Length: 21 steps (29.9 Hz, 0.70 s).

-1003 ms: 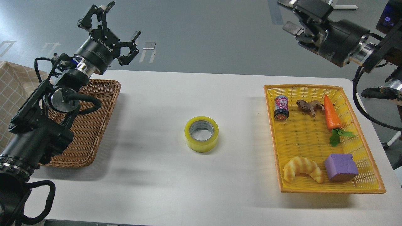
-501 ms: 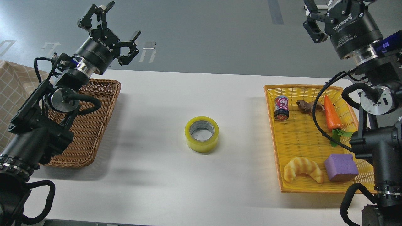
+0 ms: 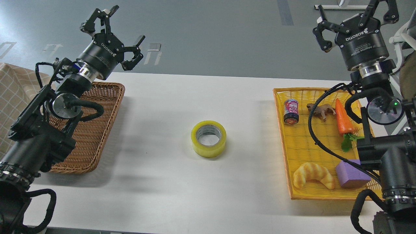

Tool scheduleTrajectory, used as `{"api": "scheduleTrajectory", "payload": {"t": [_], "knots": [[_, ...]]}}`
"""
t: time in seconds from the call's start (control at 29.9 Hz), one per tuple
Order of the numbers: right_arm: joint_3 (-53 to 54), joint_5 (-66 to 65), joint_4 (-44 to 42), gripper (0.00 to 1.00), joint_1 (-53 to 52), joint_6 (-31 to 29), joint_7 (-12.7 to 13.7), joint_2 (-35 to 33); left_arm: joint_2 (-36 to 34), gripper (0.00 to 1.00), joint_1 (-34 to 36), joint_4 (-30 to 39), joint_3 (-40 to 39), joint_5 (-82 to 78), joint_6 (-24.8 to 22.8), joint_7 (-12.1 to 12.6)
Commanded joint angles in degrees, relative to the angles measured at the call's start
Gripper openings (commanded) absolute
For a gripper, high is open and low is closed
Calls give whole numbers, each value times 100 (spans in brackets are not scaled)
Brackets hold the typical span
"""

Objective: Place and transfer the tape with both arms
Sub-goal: 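Withdraw the right gripper back above the tray, then reach the left gripper toward the tape roll on the table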

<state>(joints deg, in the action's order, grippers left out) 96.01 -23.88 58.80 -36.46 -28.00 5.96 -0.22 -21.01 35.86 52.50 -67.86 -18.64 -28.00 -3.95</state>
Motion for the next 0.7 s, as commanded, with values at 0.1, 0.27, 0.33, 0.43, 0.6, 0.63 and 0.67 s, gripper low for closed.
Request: {"api": "scheduleTrajectory", "payload": {"t": [0.1,0.27,0.33,0.43,0.6,0.63,0.67], "knots": [[-152,130,17,100,25,0,213,-13,-18,99,-36,216,45,-17,0,-1],[-381,130,43,100,43,0,239,-57,-167,99,-36,304,80,-87,0,-1],[-381,130,61,100,60,0,239,-66,-237,99,-36,435,89,-122,0,-1],[-381,130,79,100,95,0,239,-75,-474,99,-88,900,89,-393,0,-1],[-390,130,70,100,95,0,239,-75,-764,99,-246,1665,89,-1008,0,8],[-390,130,70,100,95,0,239,-84,-808,99,-281,1832,89,-1227,0,8],[-390,130,70,100,95,0,239,-101,-826,99,-299,1912,89,-1343,0,8]]}}
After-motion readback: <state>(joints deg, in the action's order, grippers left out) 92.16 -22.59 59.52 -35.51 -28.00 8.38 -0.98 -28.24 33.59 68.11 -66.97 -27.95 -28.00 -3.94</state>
